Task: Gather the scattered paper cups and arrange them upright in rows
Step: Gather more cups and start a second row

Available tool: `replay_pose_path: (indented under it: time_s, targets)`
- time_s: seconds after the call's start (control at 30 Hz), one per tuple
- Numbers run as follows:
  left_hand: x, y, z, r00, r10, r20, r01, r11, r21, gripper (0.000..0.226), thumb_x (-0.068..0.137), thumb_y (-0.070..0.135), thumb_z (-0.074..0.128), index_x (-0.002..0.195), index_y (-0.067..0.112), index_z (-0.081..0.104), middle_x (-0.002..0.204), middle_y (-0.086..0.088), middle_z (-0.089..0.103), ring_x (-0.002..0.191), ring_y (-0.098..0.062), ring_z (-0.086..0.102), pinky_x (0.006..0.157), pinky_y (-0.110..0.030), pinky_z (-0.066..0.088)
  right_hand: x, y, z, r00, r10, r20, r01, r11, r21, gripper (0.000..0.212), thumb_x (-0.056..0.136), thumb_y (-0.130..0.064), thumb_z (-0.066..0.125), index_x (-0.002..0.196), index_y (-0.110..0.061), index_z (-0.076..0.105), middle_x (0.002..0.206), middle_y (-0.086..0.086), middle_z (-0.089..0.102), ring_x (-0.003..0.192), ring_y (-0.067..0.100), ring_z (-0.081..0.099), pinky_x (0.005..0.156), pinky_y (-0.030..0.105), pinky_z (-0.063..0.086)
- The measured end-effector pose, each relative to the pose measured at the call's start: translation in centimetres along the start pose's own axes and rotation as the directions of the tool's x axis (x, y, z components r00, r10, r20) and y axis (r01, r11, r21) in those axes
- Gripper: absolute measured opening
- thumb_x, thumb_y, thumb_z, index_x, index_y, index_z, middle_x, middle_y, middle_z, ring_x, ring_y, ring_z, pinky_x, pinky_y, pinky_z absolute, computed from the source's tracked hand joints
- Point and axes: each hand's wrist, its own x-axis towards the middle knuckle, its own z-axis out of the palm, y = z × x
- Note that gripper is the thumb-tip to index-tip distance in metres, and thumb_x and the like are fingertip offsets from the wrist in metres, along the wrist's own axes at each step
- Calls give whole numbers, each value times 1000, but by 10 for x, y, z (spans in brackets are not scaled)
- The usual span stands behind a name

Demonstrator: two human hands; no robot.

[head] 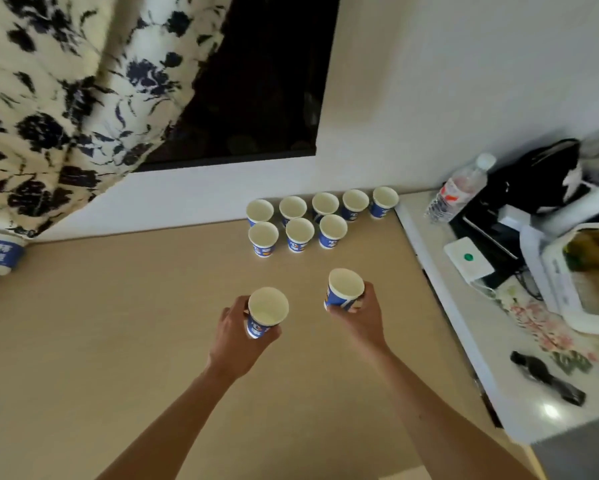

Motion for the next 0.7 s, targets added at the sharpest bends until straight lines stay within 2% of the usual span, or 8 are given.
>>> replay_pose_path:
  time_s: [0.13, 0.27, 0.37, 0.5, 0.6, 0.7]
  targets:
    - [10, 34, 35, 1000, -11, 1, 11, 1000, -8, 59, 63, 37, 87, 112, 27, 55, 90, 22, 57, 95, -15, 54, 68, -20, 37, 42, 7, -35, 999, -25, -40, 23, 999, -42, 56, 65, -20, 88, 106, -36, 54, 102, -9, 66, 93, 13, 67, 79, 32, 57]
    - [18, 50, 56, 1000, -18, 7, 18, 1000, -17, 58, 63, 39, 86, 112, 32, 54, 94, 22, 61, 96, -13, 56, 74, -31, 47, 92, 3, -49, 997, -69, -29, 66, 993, -97, 59, 67, -18, 89, 111, -29, 52, 101, -11, 63, 83, -4, 63, 67, 16, 47]
    - [21, 51, 60, 999, -34, -1, 34, 999, -4, 58, 64, 42, 86, 111, 36, 54, 97, 21, 62, 97, -7, 55, 75, -29, 48, 125, -1, -47, 995, -91, -31, 87, 990, -115, 58, 68, -14, 88, 110, -27, 51, 97, -11, 61, 76, -11, 60, 60, 9, 45]
    - [24, 47, 57, 998, -56, -24, 56, 998, 21, 55, 64, 42, 85, 109, 40, 53, 98, 23, 63, 96, 3, 54, 75, -27, 47, 163, -1, -39, 995, -98, -31, 93, 987, -131, 53, 70, -16, 86, 107, -25, 50, 95, -9, 62, 75, 4, 63, 61, 15, 45]
    - [25, 42, 52, 995, -80, -54, 82, 995, 51, 56, 63, 42, 86, 107, 42, 52, 96, 23, 63, 94, 8, 53, 72, -24, 44, 183, 5, -32, 995, -96, -25, 91, 986, -142, 52, 70, -15, 86, 106, -24, 50, 94, -7, 63, 75, 5, 61, 61, 18, 45]
    - [27, 39, 49, 991, -109, -81, 114, 992, 61, 59, 63, 39, 87, 109, 43, 51, 97, 22, 62, 91, 6, 53, 73, -26, 44, 198, 12, -26, 994, -112, -14, 109, 982, -151, 51, 70, -15, 86, 104, -23, 49, 97, -2, 65, 74, 13, 62, 61, 22, 44]
